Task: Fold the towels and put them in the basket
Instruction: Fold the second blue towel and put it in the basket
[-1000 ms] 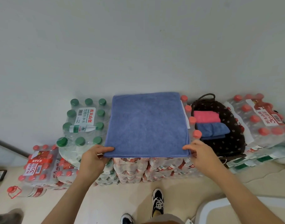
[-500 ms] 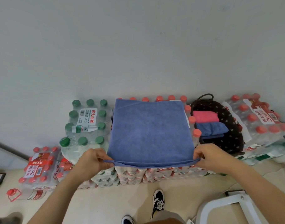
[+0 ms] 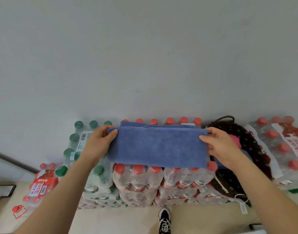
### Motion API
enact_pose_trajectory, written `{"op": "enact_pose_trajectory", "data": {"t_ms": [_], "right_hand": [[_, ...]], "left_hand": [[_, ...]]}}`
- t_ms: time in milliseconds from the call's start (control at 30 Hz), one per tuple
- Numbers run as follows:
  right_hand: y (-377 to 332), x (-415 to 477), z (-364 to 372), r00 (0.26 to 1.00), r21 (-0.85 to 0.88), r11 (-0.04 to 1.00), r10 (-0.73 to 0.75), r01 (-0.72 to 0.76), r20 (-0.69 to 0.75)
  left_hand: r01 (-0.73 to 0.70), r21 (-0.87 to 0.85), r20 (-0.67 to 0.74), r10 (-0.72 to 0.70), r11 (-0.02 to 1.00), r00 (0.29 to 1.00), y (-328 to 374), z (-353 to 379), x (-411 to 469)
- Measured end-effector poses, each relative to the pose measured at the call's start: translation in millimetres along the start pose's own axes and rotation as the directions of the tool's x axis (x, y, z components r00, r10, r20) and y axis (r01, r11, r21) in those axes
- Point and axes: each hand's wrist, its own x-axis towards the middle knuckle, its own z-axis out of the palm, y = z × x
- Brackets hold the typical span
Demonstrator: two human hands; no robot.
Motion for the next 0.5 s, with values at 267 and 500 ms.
{"op": "enact_pose_trajectory", "data": {"t_ms": [267,500], "right_hand": [[21.8,60.0,14.4,0.974,-0.252,0.966,-0.104,0.051,-0.202],[29.4,71.6,18.3,0.949,-0.52,0.852,-0.214,0.065,-0.233]], "left_hand": [[0.05,0.337,-0.18,0.012,0.94,0.984,-0.7,38.5,51.4],[0.11,0.504,-0.28,0.041,0.857,0.959,-6.9,51.3,59.5]]}}
